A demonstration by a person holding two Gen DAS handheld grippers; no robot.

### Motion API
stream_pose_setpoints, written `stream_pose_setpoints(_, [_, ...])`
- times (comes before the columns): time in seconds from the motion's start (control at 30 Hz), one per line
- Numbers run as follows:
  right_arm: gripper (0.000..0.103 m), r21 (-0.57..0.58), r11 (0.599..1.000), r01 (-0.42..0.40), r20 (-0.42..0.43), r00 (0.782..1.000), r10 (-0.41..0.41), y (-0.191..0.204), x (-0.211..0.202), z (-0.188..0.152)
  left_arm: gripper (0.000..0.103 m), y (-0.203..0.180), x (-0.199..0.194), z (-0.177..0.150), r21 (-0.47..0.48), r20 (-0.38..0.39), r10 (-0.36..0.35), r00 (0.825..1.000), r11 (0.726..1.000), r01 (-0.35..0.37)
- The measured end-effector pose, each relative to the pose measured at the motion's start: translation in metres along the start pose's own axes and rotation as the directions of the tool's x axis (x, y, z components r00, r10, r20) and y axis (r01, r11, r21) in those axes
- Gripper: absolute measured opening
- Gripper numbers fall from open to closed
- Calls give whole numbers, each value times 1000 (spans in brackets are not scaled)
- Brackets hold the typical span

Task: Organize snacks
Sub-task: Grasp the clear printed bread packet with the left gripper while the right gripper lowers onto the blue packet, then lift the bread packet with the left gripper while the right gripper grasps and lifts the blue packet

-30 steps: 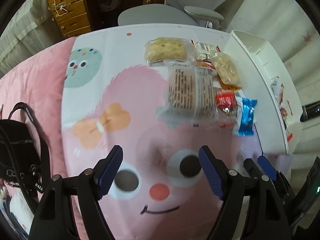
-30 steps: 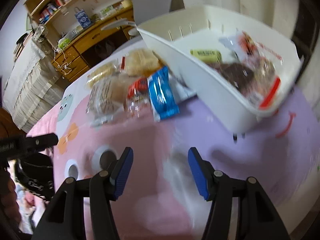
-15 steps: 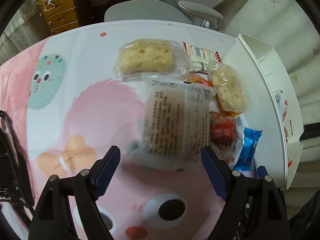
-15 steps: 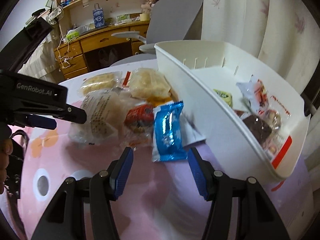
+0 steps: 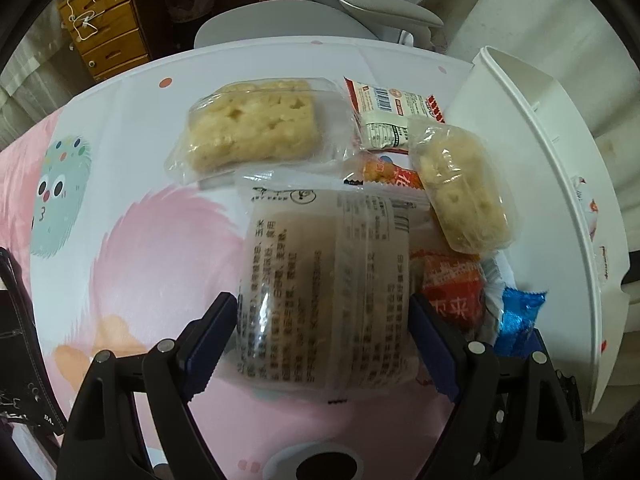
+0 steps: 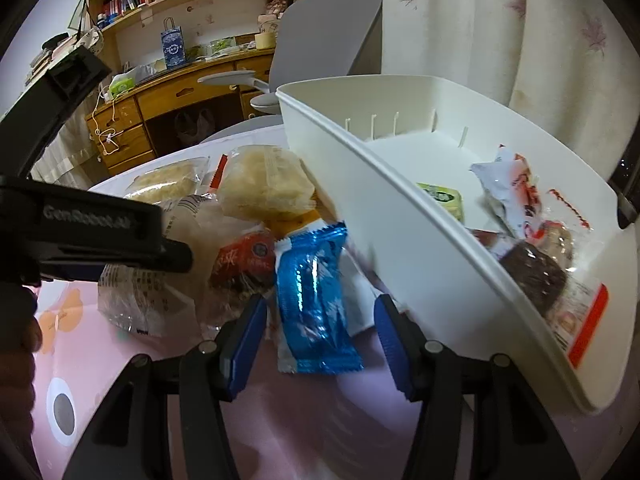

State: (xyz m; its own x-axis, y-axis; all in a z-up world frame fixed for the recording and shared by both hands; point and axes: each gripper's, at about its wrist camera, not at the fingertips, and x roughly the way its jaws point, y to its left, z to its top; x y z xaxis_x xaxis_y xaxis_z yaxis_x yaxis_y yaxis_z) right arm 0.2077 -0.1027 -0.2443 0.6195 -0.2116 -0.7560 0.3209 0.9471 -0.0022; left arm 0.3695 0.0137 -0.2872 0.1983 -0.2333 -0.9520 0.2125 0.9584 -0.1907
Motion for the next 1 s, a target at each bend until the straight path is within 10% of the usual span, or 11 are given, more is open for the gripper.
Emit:
stream_pose_setpoints(0.43, [33, -15, 998, -61, -47, 997, 61, -1, 6, 6, 73, -1, 2, 2, -16, -21, 23, 1000, 1000, -23])
stream_pose_setpoints(1.0, [30, -11, 995, -97, -41, 994, 97, 7, -35, 14, 68, 25, -67, -24, -36, 23, 37, 999, 999, -36])
